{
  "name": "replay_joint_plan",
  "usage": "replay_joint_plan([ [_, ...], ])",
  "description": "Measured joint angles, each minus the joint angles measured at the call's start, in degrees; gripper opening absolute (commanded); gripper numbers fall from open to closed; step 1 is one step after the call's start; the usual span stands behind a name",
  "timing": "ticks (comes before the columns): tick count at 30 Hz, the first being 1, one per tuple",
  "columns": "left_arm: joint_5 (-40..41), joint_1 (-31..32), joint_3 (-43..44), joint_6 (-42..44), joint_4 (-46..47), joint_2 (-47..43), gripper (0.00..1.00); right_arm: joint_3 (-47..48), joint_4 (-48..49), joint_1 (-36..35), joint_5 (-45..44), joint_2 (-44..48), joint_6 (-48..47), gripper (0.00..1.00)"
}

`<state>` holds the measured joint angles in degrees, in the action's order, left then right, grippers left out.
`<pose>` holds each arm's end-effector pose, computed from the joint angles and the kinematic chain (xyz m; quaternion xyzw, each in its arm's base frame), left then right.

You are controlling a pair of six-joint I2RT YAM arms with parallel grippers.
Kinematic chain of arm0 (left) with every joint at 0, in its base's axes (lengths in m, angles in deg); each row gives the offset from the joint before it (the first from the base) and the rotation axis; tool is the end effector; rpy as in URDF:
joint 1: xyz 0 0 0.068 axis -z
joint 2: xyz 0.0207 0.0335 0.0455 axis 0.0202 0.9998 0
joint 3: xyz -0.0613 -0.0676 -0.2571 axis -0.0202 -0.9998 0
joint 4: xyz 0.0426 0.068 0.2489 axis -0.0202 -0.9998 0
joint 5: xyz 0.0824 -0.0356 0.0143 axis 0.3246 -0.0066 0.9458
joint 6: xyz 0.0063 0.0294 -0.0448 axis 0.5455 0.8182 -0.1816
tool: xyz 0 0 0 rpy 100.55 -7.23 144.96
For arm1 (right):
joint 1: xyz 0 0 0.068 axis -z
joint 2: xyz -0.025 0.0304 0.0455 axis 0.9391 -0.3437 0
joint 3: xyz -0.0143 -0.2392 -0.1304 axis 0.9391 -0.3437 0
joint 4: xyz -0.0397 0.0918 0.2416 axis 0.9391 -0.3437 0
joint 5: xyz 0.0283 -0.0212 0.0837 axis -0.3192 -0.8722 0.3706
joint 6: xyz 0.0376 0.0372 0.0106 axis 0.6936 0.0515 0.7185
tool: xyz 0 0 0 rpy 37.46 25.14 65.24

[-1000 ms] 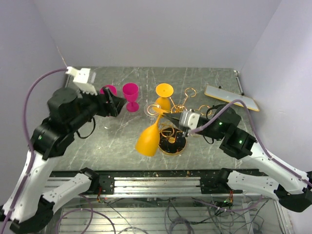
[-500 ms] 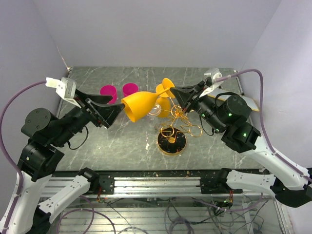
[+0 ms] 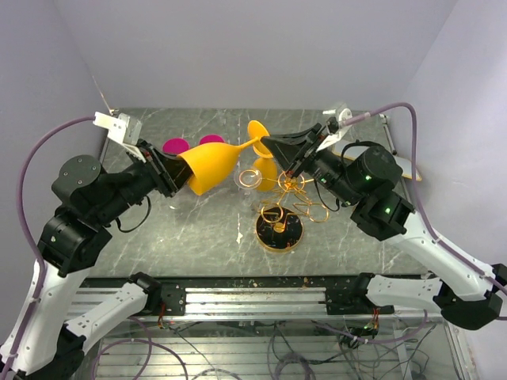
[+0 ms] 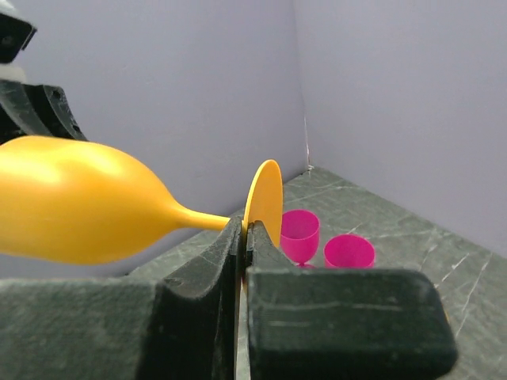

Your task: Take the wine glass off the wine glass rack

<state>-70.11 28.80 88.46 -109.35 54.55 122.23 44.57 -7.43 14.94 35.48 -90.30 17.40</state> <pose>0.0958 -0.0652 0.4888 0.1007 0.6887 -0.4195 0.5827 0.1282 0.1790 0.4889 -0.1981 0.5752 0.4204 0.6732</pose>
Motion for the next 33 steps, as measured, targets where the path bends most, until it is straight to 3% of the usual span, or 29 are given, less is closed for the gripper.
replay_joint_plan([
  [2, 1.0, 0.0, 0.6, -0.2, -1.8, 0.0, 0.07, 0.2, 0.9, 0.1, 2.1, -0.9, -2.3, 0.06],
  [7, 3.4, 0.1, 0.8, -1.3, -6.3, -2.4, 0.07, 0.8, 0.9, 0.4, 7.3, -3.9, -10.3, 0.47],
  [10, 7.6, 0.1, 0.9, -2.3, -11.6, -3.9, 0.07, 0.2, 0.9, 0.0, 10.3, -4.5, -17.5, 0.66],
  [13, 12.3, 0.1, 1.6, -3.7, -18.8, -5.3, 0.07, -0.2, 0.2, -0.1, 12.1, -4.6, -25.1, 0.78],
  [19, 21.1, 0.1, 4.1, -7.6, -33.7, -7.2, 0.07, -0.8, -3.4, -0.1, 17.8, -4.7, -38.8, 0.82],
  [24, 27.4, 0.1, 4.4, -12.0, -45.6, -3.7, 0.07, -2.5, -8.1, -0.1, 24.8, -4.6, -50.4, 0.87],
  [33, 32.3, 0.1, -3.1, -13.2, -46.8, 12.0, 0.07, -4.5, -12.8, -0.2, 30.3, -4.4, -59.0, 0.86],
])
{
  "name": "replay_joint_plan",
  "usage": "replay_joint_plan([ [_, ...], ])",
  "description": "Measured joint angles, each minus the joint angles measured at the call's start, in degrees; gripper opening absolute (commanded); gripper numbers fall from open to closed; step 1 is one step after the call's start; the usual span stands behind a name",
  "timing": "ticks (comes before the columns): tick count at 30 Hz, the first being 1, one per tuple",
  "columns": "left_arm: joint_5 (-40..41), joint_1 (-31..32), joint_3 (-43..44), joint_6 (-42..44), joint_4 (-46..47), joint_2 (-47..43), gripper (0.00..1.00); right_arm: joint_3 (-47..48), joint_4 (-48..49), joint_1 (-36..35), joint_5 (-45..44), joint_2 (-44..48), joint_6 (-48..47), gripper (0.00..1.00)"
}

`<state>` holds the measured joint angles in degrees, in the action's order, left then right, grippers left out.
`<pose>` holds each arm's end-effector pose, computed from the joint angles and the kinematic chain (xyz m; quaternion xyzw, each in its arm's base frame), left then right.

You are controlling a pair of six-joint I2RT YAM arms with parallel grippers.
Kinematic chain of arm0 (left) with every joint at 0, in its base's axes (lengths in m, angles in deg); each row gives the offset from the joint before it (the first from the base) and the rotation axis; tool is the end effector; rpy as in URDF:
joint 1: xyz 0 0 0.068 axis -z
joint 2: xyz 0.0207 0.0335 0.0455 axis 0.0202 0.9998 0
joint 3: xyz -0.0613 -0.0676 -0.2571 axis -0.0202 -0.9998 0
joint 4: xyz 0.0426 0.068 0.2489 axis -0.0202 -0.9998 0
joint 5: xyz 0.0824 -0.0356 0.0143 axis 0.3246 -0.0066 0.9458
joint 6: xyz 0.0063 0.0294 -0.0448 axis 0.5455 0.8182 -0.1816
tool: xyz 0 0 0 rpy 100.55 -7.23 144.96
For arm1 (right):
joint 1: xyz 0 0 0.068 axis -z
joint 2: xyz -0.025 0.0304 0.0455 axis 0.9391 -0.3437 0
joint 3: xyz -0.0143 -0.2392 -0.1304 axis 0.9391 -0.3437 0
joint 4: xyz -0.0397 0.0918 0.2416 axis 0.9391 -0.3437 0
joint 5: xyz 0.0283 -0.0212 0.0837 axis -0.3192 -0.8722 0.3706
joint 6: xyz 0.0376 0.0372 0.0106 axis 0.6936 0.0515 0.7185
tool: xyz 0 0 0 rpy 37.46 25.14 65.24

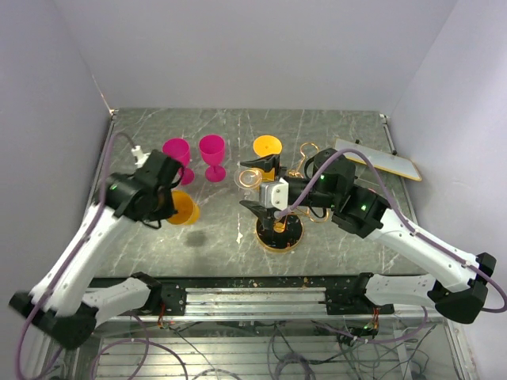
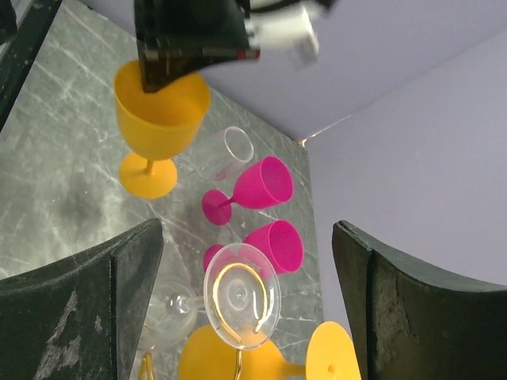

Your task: Take the wine glass off the wine glass rack

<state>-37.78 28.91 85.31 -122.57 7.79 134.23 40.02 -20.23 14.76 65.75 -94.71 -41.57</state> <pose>0.1320 -0.0636 0.3748 -0.1324 0.9456 -0.0239 0.2964 0.1315 0.2168 0.4211 -0.6613 0.3386 0.2162 0.6334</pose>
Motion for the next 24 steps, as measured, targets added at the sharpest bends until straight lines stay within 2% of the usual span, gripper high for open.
replay_joint_plan([
  [4, 1.6, -1.3, -1.7, 2.1, 1.2, 9.3, 0.07, 0.0, -1.2, -0.2, -0.8, 0.0, -1.2, 0.86],
  [11, -2.2, -14.4, -4.9, 10.7, 5.9, 13.8, 0.07, -0.2, -2.8, -1.3, -3.8, -0.2, -2.1, 0.83],
  [20, -4.5, -17.5, -6.2, 14.4, 9.2, 20.6, 0.07, -0.3, -4.3, -2.0, -7.9, -2.0, -2.1, 0.76],
  [24, -5.0, -18.8, -6.4, 14.8, 9.5, 21.3, 0.20, -0.2, -4.2, -2.9, -10.6, -2.4, -1.9, 0.74],
])
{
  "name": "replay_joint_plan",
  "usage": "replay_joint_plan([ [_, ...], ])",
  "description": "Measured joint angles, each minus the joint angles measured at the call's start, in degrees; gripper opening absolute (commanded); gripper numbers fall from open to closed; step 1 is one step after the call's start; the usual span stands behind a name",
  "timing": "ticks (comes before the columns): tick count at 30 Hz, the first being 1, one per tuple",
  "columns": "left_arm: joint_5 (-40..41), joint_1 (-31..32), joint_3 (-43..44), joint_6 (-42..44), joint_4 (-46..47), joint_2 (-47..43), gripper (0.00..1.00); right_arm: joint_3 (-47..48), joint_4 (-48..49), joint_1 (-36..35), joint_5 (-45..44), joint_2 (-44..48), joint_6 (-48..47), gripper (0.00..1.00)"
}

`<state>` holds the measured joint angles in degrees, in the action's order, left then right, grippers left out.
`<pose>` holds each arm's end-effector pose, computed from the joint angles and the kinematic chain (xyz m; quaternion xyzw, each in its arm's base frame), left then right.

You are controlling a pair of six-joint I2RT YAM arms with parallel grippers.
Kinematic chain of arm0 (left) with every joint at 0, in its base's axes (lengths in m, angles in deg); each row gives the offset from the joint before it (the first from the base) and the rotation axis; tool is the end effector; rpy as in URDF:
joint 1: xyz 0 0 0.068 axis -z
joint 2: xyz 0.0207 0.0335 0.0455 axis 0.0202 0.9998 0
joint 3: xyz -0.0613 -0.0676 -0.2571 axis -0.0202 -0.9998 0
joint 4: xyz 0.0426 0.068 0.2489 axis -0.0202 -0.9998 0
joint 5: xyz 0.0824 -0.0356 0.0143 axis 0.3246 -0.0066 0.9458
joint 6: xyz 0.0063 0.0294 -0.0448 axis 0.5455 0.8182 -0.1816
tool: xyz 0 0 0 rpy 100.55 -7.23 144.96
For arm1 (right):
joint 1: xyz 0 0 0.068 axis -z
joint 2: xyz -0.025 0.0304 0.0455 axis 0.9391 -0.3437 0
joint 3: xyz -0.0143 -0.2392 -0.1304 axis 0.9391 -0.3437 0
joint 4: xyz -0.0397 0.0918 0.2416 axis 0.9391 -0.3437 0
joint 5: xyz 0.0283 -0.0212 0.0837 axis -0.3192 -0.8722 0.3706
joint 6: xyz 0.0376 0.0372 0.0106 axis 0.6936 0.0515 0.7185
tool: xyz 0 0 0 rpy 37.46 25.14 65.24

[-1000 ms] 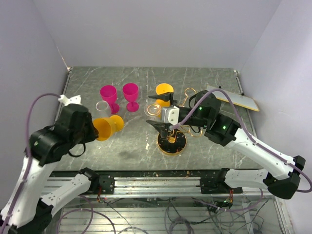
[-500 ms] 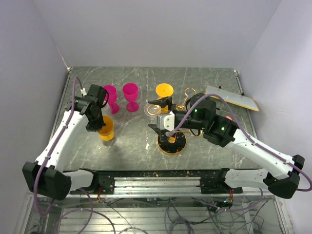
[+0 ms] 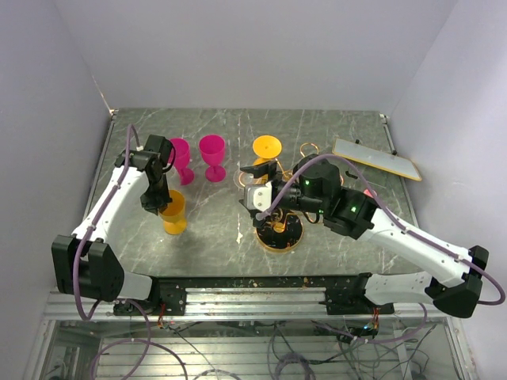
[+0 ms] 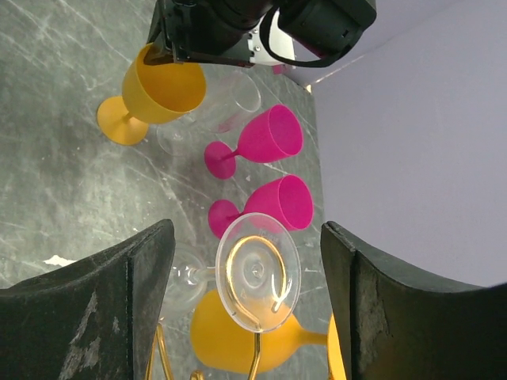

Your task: Take the wine glass off the wine glass rack

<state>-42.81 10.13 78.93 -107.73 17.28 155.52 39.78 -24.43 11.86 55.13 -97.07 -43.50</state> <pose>0.2387 -0.0394 0.2836 -0.1404 0.9782 0.0755 0.1330 0.1327 0.2313 0.4016 -0.6758 0.3942 0.1563 0.6029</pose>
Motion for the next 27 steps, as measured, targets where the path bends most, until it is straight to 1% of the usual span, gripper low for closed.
replay_joint_plan([
  [3, -0.1, -0.3, 0.0, 0.3, 0.2, 0.0, 0.25, -0.4, 0.8, -0.7, -1.7, 0.0, 0.1, 0.73],
  [5, -0.1, -0.4, -0.1, 0.3, 0.2, 0.0, 0.33, -0.9, 1.5, -1.1, -2.3, 0.1, 0.2, 0.72],
  [7, -0.1, -0.4, -0.1, 0.3, 0.2, 0.0, 0.37, -0.8, 1.6, -1.4, -3.0, 0.1, 0.3, 0.69],
  [10, 0.1, -0.7, -0.1, 0.3, 0.0, 0.0, 0.47, 0.2, 0.5, -1.8, -4.1, -0.5, 1.0, 0.66],
  [12, 0.1, -0.8, -0.1, 0.2, 0.0, -0.3, 0.54, 2.2, -1.3, -2.1, -5.7, -1.8, 2.7, 0.64],
  [15, -0.3, -0.9, -0.1, -0.2, 0.0, -1.9, 0.65, 6.9, -4.4, -3.3, -9.5, -4.8, 7.0, 0.64],
  [17, -0.5, -0.9, -0.1, -0.4, 0.0, -3.5, 0.72, 9.0, -5.7, -5.1, -13.0, -6.0, 10.3, 0.64],
  [20, -0.6, -0.9, 0.3, -0.7, -0.4, -6.1, 0.85, 11.9, -7.6, -9.1, -19.9, -7.5, 15.7, 0.65],
  [22, -0.6, -0.9, 1.2, -0.8, -0.7, -7.4, 0.96, 14.3, -8.9, -11.7, -24.7, -8.9, 18.9, 0.65],
  [24, -0.5, -1.0, 2.1, -1.1, -0.8, -8.9, 1.00, 17.1, -10.1, -14.6, -30.7, -10.8, 22.0, 0.66],
  [27, -0.5, -1.0, 3.3, -1.2, -1.0, -11.7, 1.00, 20.3, -12.4, -17.6, -39.7, -13.9, 25.9, 0.65],
])
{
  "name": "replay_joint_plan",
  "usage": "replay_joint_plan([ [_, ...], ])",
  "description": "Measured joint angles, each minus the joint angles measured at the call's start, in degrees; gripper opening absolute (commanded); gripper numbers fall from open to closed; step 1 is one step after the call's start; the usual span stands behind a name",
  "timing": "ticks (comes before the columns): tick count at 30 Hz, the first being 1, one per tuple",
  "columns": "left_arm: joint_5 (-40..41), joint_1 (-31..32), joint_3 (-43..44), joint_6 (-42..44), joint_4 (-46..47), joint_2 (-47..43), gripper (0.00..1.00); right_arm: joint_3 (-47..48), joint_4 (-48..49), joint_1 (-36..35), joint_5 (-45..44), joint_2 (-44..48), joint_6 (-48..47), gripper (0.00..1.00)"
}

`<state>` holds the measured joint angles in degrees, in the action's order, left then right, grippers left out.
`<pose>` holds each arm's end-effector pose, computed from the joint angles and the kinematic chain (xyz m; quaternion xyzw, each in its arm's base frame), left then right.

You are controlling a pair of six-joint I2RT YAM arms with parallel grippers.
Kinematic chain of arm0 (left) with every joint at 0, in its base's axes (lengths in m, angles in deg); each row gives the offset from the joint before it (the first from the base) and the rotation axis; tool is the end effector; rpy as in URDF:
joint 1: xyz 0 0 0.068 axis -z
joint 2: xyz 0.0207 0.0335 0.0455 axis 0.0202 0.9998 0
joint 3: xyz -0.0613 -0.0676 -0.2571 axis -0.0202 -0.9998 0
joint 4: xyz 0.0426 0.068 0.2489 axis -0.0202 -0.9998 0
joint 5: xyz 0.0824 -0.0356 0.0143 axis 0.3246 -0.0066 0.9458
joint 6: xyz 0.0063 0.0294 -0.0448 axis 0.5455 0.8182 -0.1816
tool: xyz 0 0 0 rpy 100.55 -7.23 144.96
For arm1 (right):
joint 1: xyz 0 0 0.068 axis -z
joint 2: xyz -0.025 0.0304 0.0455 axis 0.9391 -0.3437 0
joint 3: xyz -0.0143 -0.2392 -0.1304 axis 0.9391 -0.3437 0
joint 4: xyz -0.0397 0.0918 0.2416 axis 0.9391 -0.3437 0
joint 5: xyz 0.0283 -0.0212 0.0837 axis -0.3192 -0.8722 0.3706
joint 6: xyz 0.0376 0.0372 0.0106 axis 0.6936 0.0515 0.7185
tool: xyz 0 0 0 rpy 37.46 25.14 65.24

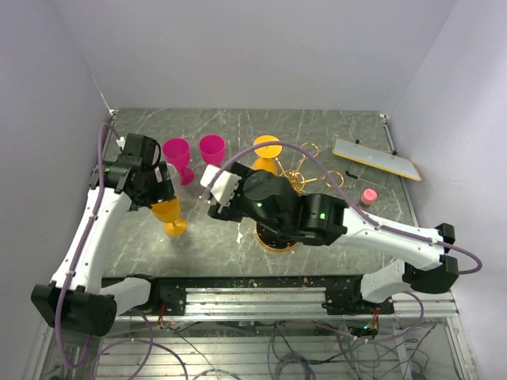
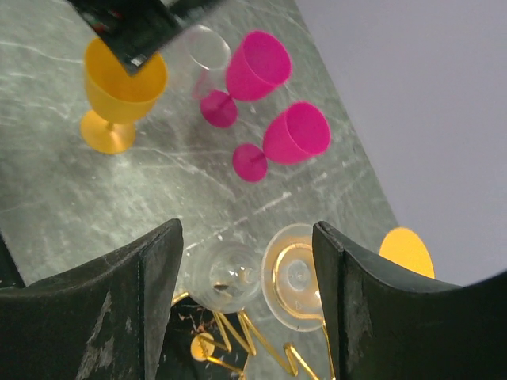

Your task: Take the wine glass off the wine glass rack

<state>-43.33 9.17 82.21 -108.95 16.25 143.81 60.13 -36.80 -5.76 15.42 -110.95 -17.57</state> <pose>0.2004 -0.0286 0.3405 -0.1688 0.9545 0.0302 0.2440 0.0916 0.3006 0.4355 -0.5276 0.6109 0.0993 0.5818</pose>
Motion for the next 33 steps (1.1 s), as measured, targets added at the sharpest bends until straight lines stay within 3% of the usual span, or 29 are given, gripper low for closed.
replay_joint_plan([
  [6, 0.0, 0.0, 3.2, 0.0, -0.7, -4.8, 1.00, 5.2, -5.3, -1.1, -13.2, -6.6, 5.6, 0.57],
  [12, 0.0, 0.0, 7.8, 0.1, -1.4, -7.0, 1.00, 7.6, -9.7, -1.3, -19.3, -10.4, 8.0, 0.54],
  [21, 0.1, 0.0, 11.9, 0.3, -3.0, -7.7, 0.99, 7.7, -12.7, -1.3, -21.1, -10.9, 10.6, 0.41],
  [27, 0.1, 0.0, 13.4, 0.7, -3.4, -7.6, 0.99, 7.7, -12.7, -1.3, -21.1, -11.3, 10.8, 0.27],
  [33, 0.2, 0.0, 13.7, 1.1, -3.7, -7.6, 0.99, 7.7, -12.7, -1.3, -21.1, -11.3, 11.0, 0.20],
])
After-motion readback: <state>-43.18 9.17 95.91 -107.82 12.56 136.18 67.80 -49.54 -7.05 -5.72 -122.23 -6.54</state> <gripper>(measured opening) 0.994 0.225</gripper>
